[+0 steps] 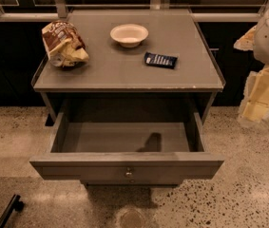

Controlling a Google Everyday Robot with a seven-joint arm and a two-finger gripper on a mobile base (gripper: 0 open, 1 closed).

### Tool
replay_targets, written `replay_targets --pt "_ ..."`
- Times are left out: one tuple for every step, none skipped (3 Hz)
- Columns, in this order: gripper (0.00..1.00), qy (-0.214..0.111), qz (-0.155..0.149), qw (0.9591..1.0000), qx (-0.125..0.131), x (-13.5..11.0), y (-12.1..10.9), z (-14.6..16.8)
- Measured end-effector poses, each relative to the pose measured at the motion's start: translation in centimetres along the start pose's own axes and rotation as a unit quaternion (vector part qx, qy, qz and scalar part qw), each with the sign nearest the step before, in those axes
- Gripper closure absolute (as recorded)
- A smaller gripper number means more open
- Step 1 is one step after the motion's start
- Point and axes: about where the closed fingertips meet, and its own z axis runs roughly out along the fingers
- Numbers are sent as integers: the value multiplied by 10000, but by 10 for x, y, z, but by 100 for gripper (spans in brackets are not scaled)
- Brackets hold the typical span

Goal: Place rxbar blueberry into top drawer

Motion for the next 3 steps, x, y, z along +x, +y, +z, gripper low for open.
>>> replay_targets --pt "0 0 0 10000 0 0 0 0" --pt "0 -75 31 9999 127 0 -3 -3" --pt "0 -573 168 9977 312 10 -33 -3"
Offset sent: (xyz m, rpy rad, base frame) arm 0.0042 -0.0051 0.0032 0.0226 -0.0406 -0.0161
